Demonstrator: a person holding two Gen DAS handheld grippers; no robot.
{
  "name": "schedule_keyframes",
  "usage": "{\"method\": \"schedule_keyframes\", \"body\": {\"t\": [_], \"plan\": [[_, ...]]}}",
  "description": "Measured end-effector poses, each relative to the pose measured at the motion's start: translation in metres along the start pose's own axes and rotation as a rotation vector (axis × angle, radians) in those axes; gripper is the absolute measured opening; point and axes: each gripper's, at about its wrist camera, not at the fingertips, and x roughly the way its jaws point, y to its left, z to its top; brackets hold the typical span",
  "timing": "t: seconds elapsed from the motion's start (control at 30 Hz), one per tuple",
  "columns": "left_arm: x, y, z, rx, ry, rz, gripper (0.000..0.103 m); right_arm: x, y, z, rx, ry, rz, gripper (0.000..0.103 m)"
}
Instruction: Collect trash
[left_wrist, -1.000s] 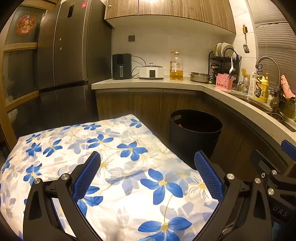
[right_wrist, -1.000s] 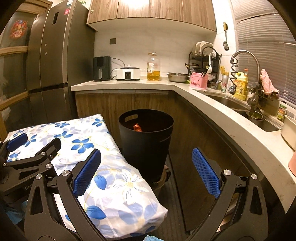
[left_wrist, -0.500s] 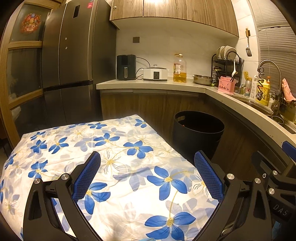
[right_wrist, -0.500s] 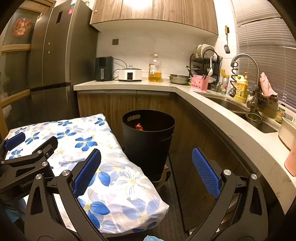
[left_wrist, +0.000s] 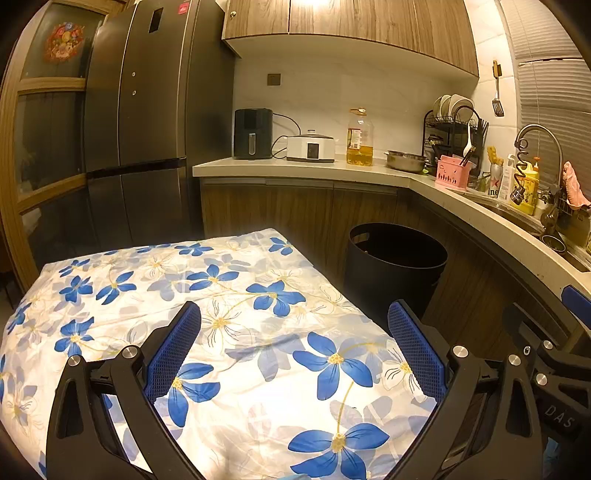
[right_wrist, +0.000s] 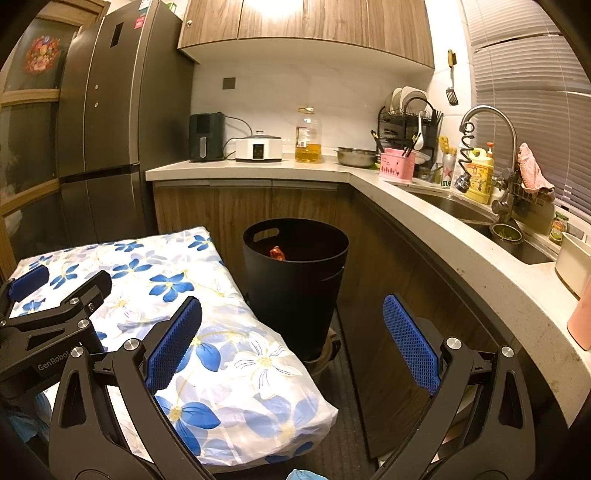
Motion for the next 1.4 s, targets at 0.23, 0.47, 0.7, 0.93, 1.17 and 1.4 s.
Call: {"method": "schedule_keyframes", "body": {"t": [0.23,0.47,0.7,0.93,1.17,1.4], "plan": [[0.0002,0.0002,0.0000,0.001,0.000,0.002,0.097,0.0000,0.0001,0.0002,0.001,0.000,0.001,0.097],[0.0002,0.0010,0.0011,0.002,-0.001,0.003,0.097,0.0006,0.0001,0.0013,0.002,-0.001,0.001,0.097],[0.0003,0.0012,0.0003,0.003,0.001,0.004,0.097,0.0015,-0.0003,0.0019,0.001,0.001,0.002,0.097],[0.0006,0.0016,0.0006,0.001,0.002,0.004,0.097,0.0020,-0.0004,0.0022,0.002,0.002,0.004,0.097],[0.0029,0.0018,0.0017,0.001,0.003,0.007,0.097,0.0031,0.0004,0.0035,0.003,0.002,0.001,0.097],[0.0033,0.0016,0.0012,0.001,0.001,0.008,0.097,0.0035,-0.0007,0.0035,0.004,0.002,0.004,0.097]]}}
